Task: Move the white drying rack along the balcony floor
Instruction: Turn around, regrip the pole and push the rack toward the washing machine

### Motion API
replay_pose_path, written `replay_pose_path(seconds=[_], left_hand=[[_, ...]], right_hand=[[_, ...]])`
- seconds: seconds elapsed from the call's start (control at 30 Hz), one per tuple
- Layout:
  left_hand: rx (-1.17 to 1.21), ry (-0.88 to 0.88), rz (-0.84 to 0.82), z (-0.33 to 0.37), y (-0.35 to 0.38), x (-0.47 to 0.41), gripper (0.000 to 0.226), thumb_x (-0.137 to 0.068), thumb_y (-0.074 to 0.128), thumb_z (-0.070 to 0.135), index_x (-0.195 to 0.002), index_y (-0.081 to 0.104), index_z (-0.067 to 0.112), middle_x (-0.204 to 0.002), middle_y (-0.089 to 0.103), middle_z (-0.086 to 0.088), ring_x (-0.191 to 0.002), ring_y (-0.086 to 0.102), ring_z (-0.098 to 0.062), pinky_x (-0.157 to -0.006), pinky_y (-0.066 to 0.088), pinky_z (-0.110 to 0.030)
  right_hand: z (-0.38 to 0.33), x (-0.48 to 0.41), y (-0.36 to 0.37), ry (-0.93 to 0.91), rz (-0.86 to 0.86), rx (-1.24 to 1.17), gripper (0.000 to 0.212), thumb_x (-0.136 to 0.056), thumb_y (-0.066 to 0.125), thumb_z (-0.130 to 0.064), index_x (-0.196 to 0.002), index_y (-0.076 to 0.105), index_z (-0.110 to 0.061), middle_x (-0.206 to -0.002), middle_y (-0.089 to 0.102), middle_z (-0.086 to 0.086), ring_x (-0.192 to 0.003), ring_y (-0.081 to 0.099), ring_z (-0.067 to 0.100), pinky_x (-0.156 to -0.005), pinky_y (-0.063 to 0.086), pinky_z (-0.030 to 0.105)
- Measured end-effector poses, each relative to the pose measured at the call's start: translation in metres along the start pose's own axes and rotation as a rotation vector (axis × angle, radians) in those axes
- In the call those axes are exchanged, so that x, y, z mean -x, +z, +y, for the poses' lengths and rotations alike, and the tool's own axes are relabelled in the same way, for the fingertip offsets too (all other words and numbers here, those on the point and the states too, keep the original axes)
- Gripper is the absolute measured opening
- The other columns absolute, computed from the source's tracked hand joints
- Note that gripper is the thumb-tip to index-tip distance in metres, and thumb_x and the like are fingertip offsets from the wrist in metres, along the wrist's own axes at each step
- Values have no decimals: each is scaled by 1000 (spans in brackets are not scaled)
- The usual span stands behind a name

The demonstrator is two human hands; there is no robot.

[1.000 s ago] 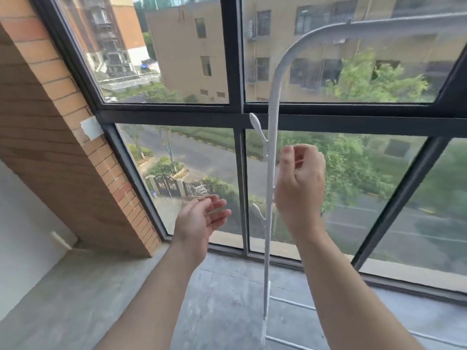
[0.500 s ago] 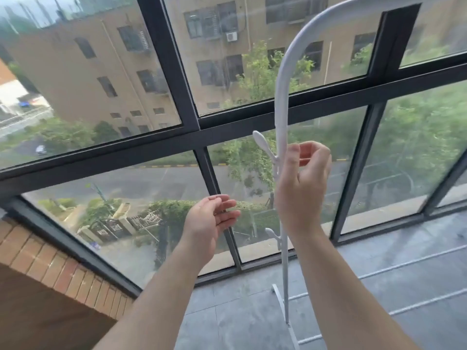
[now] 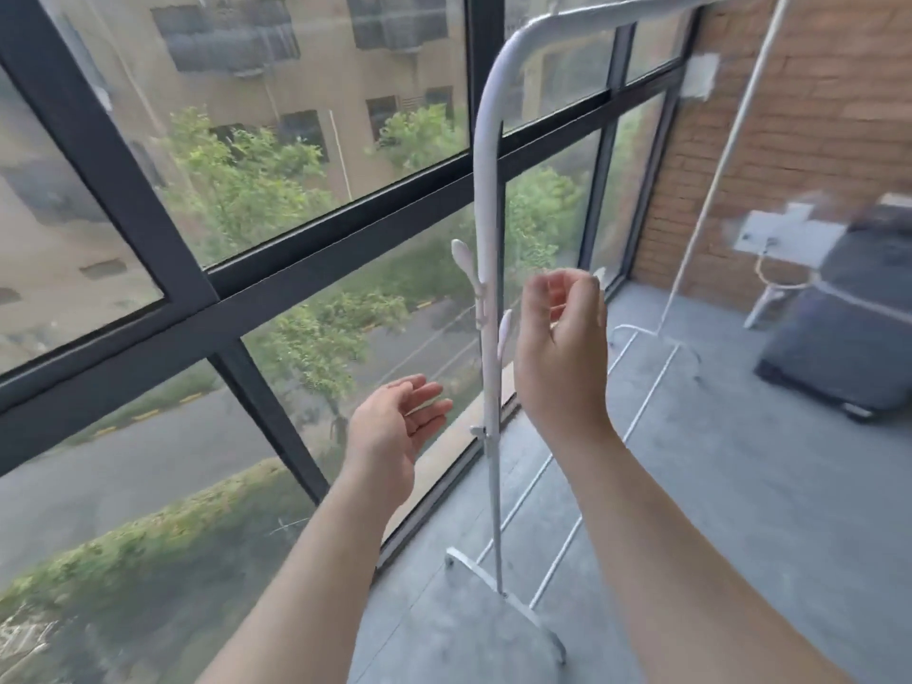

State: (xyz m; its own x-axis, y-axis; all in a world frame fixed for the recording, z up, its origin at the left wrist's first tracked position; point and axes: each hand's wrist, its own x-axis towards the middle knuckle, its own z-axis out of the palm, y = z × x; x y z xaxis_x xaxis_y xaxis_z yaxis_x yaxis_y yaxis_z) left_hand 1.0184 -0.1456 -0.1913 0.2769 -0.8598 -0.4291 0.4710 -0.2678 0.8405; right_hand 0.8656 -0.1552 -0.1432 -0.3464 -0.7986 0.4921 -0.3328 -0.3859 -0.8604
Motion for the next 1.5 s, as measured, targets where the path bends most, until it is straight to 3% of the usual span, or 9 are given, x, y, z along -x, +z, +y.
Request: replay_pose_path(seconds=[0.4,0.7,0.77,0.87,0.97,1.2,1.33,1.43,1.5], left_hand=[[-378,-225,-40,-5,37,-88,14,-98,53,18,-97,66,12,-95,69,-9,-79,64,-24,-67,51,-31],[-594,-385,-273,-4,75,-123,16,-89,55,21,-100,65,15,-101,61,-7,-93,49,-27,-80,44,-40],[-686,-450,-355,-6,76,-131,44,-78,56,22,-119,67,8,-124,64,-14,-116,57,-32,-99,45,-52],[-740,-602,-492,-7,71,-137,55,-77,59,21,-129,59,3,-148,47,-17,-147,32,-42,-105,36,-71],[-692,-686,-610,-8,70,-140,26,-91,58,16,-116,63,10,-126,52,-5,-142,31,-46,-94,40,-79],[-730,-871,-663,-22,64,-154,47,-85,53,11,-132,56,8,-137,47,-15,-126,48,-58,-62,58,-50],[-711,-950,-592,-30,65,-150,39,-90,53,13,-128,61,8,-127,54,-23,-73,69,-42,-53,54,-32],[-663,-974,-484,-35,68,-149,23,-89,59,11,-110,70,11,-147,33,-35,-79,67,-32,-49,56,-30],[-632,-997,-440,-38,66,-148,17,-88,61,5,-104,67,3,-149,29,-41,-59,62,-21,-46,53,-24]], right_hand=[[13,-19,27,134,22,-21,23,-111,44,-41,-109,55,-22,-112,63,4,-89,56,-15,-72,40,5],[4,-38,55,211,144,-87,47,-109,34,-53,-110,64,-18,-89,68,-6,-74,65,2,-65,49,18],[-2,-37,63,221,169,-116,49,-108,32,-57,-108,66,-21,-92,72,-7,-73,69,3,-67,54,24],[-12,-33,81,243,243,-210,55,-105,32,-62,-110,68,-22,-102,76,-2,-79,72,-5,-71,51,18],[-15,-36,101,271,326,-209,60,-100,30,-63,-105,72,-21,-90,78,-4,-80,74,10,-80,53,31],[-20,-39,112,300,471,-260,56,-105,38,-57,-82,71,-17,-67,70,3,-62,61,18,-70,50,34],[-18,-42,108,310,437,-261,58,-98,40,-61,-74,69,-17,-62,63,4,-61,58,18,-62,47,31],[-12,-47,105,291,381,-263,60,-98,37,-62,-71,62,-15,-53,49,1,-54,45,17,-59,39,31],[-10,-48,103,270,349,-261,59,-101,35,-60,-70,58,-15,-51,44,-1,-52,41,17,-62,37,34]])
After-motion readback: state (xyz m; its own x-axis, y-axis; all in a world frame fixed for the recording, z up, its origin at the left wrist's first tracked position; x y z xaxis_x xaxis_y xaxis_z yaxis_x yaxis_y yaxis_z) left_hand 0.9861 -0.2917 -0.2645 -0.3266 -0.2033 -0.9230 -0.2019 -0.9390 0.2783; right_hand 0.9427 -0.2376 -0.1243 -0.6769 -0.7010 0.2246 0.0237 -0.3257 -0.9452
